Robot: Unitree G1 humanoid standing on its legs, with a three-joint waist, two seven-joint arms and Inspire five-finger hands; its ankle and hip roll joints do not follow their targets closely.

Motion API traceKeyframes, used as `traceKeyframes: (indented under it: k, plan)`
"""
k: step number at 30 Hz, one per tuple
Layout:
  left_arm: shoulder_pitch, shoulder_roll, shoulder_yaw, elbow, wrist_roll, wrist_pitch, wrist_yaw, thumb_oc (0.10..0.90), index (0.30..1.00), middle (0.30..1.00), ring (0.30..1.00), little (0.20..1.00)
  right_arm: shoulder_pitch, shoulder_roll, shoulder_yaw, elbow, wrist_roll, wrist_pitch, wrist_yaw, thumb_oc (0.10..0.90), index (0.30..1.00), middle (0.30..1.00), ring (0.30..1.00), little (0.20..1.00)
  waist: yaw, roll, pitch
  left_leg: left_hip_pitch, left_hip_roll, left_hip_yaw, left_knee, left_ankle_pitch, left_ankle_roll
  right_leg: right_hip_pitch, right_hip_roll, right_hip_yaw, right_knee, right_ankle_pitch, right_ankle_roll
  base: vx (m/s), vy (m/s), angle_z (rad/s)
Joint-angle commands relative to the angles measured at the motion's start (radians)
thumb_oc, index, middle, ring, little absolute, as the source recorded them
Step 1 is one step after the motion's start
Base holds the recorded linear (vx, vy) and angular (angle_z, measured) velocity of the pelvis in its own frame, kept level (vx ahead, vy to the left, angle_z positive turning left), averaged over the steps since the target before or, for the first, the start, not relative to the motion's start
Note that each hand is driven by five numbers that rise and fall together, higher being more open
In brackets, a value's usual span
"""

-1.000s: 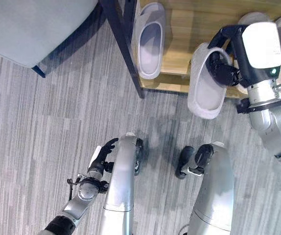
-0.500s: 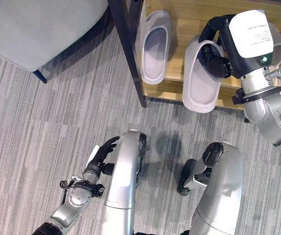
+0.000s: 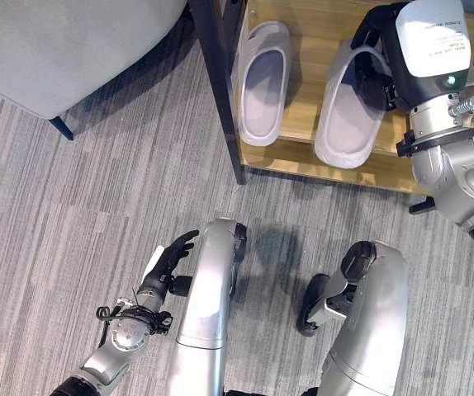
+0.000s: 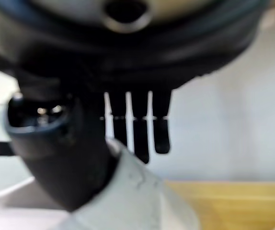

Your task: Arrange the slippers neatly on the shoe rack.

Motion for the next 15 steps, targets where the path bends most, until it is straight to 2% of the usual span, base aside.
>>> traceKeyframes:
  k: [1, 5, 10, 15]
  plan:
    - [-0.061, -0.047, -0.017, -0.029, -0.003, -0.058, 0.086, 0.8, 0.9, 0.9, 0.9, 0.9, -0.228, -0.023, 0.011, 0.014, 0.022, -0.005, -0.079, 0.4, 0.3, 0.3, 0.3, 0.3, 0.054, 0.013, -0.016, -0.046, -0.012, -0.029, 0.001, -0.124, -0.018, 0.012, -0.071, 0.008, 0.069, -0.093, -0.046, -0.01, -0.066, 0.01]
    - [-0.06, -0.042, -0.028, -0.028, -0.011, -0.065, 0.083, 0.8, 0.9, 0.9, 0.9, 0.9, -0.264, -0.012, 0.059, 0.078, 0.037, -0.008, -0.078, 0.4, 0.3, 0.3, 0.3, 0.3, 0.066, 0.01, -0.016, -0.046, -0.014, -0.027, -0.011, -0.115, -0.024, 0.012, -0.079, 0.008, 0.065, -0.087, -0.049, -0.01, -0.053, 0.06]
    - [-0.043, -0.002, -0.036, -0.054, -0.024, -0.075, 0.067, 0.8, 0.9, 0.9, 0.9, 0.9, -0.293, -0.002, 0.119, 0.166, 0.034, -0.001, -0.06, 0.4, 0.3, 0.3, 0.3, 0.3, 0.101, -0.006, -0.016, -0.046, -0.025, -0.029, -0.033, -0.106, -0.039, 0.012, -0.093, 0.004, 0.065, -0.078, -0.054, -0.02, -0.082, 0.12]
    - [-0.033, 0.014, -0.043, -0.059, -0.029, -0.08, 0.067, 0.8, 0.9, 0.9, 0.9, 0.9, -0.326, 0.006, 0.155, 0.214, 0.043, -0.002, -0.059, 0.4, 0.3, 0.3, 0.3, 0.3, 0.113, -0.003, -0.016, -0.046, -0.032, -0.037, -0.038, -0.105, -0.045, 0.012, -0.1, -0.002, 0.069, -0.077, -0.057, -0.01, -0.044, 0.1]
